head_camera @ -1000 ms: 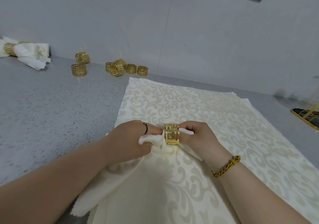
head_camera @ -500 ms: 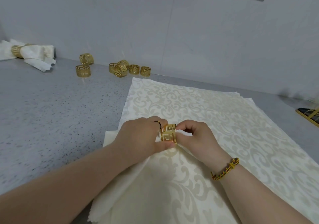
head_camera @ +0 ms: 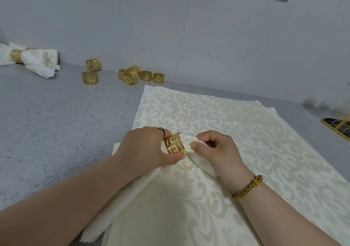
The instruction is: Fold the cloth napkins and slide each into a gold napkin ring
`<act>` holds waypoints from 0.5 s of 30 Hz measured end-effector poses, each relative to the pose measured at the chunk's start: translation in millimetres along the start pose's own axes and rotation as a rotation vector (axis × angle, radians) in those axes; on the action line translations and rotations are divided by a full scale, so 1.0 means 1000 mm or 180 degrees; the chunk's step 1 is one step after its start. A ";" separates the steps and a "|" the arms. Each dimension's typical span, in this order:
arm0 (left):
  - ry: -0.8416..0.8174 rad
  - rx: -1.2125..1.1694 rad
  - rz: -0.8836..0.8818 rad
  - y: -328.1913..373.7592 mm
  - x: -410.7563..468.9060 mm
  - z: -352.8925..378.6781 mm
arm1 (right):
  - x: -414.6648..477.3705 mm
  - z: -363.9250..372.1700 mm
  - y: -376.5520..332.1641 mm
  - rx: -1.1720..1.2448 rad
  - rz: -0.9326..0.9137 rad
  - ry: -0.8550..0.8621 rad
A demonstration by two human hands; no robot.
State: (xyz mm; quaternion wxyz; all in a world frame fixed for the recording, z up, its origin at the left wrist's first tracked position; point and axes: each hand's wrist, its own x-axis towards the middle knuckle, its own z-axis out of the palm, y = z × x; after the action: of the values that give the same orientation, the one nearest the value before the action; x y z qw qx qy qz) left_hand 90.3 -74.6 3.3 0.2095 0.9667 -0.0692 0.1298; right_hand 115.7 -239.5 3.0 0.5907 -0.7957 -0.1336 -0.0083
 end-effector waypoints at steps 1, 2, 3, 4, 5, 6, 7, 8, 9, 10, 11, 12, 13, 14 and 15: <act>-0.0029 0.0048 -0.0018 0.000 -0.001 -0.001 | 0.000 -0.001 -0.001 0.0019 0.0042 -0.0005; -0.0048 0.0119 -0.0022 0.000 -0.001 -0.002 | 0.000 -0.001 -0.001 0.0033 0.0070 -0.0008; -0.0064 0.0194 -0.0019 0.001 -0.001 -0.003 | 0.000 0.000 -0.002 0.0020 0.0088 0.0005; -0.0067 0.0260 -0.0006 0.002 -0.001 -0.003 | -0.001 0.001 -0.002 -0.0011 0.0096 0.0034; -0.0070 0.0304 0.0003 0.002 -0.001 -0.004 | 0.000 0.001 -0.002 -0.0044 0.0109 0.0056; -0.0079 0.0332 0.0012 0.002 -0.001 -0.004 | -0.001 0.001 -0.003 -0.0084 0.0151 0.0035; -0.0092 0.0356 0.0021 0.002 -0.001 -0.003 | -0.001 -0.001 -0.003 -0.0112 0.0242 -0.0048; -0.0098 0.0375 0.0032 0.003 -0.001 -0.003 | -0.001 -0.004 -0.004 -0.0085 0.0401 -0.0193; -0.0113 0.0375 0.0043 0.003 -0.001 -0.002 | -0.001 -0.007 -0.007 0.0031 0.0605 -0.0381; -0.0115 0.0360 0.0052 0.003 -0.002 -0.001 | -0.002 -0.009 -0.010 0.0172 0.0787 -0.0587; -0.0101 0.0333 0.0057 0.003 -0.003 0.000 | -0.001 -0.011 -0.012 0.0182 0.0876 -0.0761; -0.0062 0.0288 0.0064 0.003 -0.004 0.001 | 0.000 -0.012 -0.014 -0.0054 0.0855 -0.0894; -0.0030 0.0224 0.0090 0.004 -0.004 0.001 | 0.001 -0.011 -0.014 -0.0415 0.0767 -0.0965; -0.0015 0.0148 0.0135 0.004 -0.006 0.003 | 0.002 -0.009 -0.014 -0.0740 0.0648 -0.0987; -0.0043 0.0062 0.0175 0.004 -0.007 0.004 | 0.003 -0.007 -0.013 -0.0943 0.0540 -0.0958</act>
State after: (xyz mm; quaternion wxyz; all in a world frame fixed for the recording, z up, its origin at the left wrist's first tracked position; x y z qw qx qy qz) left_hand 83.9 -79.5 -0.2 0.1959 0.9673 -0.0959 0.1298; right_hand 116.3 -241.6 17.8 0.4395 -0.8744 -0.1501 0.1406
